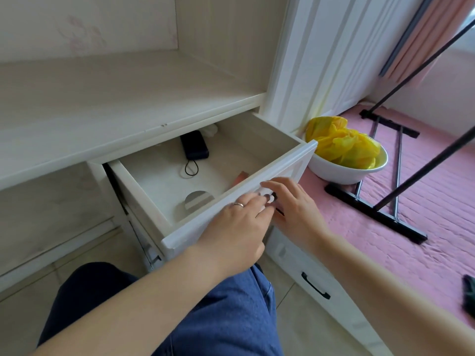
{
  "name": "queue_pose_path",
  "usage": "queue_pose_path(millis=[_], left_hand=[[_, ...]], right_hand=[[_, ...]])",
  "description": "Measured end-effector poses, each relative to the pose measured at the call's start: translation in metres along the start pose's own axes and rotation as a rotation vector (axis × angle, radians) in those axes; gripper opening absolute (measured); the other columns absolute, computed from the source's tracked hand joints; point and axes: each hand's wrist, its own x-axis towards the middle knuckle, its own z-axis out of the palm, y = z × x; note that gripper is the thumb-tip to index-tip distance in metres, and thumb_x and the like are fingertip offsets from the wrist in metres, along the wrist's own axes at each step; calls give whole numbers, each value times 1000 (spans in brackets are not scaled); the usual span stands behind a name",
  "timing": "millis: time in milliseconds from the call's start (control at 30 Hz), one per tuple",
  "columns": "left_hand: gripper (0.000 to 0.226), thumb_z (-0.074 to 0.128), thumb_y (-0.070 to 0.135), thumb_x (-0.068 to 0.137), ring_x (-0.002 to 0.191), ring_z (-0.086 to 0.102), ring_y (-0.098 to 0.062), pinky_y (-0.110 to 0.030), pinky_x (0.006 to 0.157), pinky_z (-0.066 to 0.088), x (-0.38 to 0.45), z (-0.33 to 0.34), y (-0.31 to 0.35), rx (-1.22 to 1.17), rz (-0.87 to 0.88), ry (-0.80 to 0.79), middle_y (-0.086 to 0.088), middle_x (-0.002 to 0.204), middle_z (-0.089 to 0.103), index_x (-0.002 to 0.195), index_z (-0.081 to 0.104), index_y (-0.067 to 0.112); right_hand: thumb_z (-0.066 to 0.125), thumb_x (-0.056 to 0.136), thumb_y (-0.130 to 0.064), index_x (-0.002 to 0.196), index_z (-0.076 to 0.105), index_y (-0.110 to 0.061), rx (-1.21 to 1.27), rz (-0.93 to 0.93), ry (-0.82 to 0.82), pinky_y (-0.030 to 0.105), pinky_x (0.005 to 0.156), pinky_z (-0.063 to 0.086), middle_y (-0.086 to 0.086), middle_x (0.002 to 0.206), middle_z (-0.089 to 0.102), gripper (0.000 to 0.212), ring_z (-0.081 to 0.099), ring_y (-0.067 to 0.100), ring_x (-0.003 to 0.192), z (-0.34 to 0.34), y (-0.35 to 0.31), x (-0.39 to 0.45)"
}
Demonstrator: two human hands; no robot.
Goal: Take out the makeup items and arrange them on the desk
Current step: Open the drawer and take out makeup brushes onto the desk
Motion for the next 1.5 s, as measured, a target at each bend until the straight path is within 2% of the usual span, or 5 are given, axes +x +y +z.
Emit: queue_pose_path(millis=[133,267,367,500,1500], left_hand=[[57,57,20,66,115,60,-27,-35,86,54,-13,-32,-29,98,-26,60,-8,126,61,122,60,9],[57,43,34,93,135,39,-20,-34,105,39,-25,-45,-56,18,-261,-187,0,154,28,146,26,20],[39,43,39,92,105,56,-18,-35,86,47,-31,-45,-62,-47,-271,-236,4,116,58,127,48,23],[28,44,39,91,94,58,-18,-38,81,49,-36,-41,-61,-84,-241,-249,5,101,57,108,56,20],[47,53,58,83,99,57,-13,-34,88,48,-43,-28,-21,-318,-147,-296,6,110,59,122,54,32]], right_hand=[[61,83,-30,128,55,-16,-25,-103,-166,31,93,44,5,127,56,47,54,22,116,-4,-18,29],[55,88,-47,142,38,-30,-157,-125,-450,37,104,30,-6,143,46,59,40,17,134,-5,-27,48],[53,89,-48,140,39,-33,-177,-121,-491,35,105,28,-10,144,44,56,35,14,136,-6,-27,50],[59,88,-42,137,45,-31,-147,-113,-493,35,105,30,-9,141,48,52,38,14,135,-9,-26,48],[70,74,-46,118,59,-29,-104,-125,-452,37,87,47,-7,117,64,48,60,21,108,-43,-9,-9]])
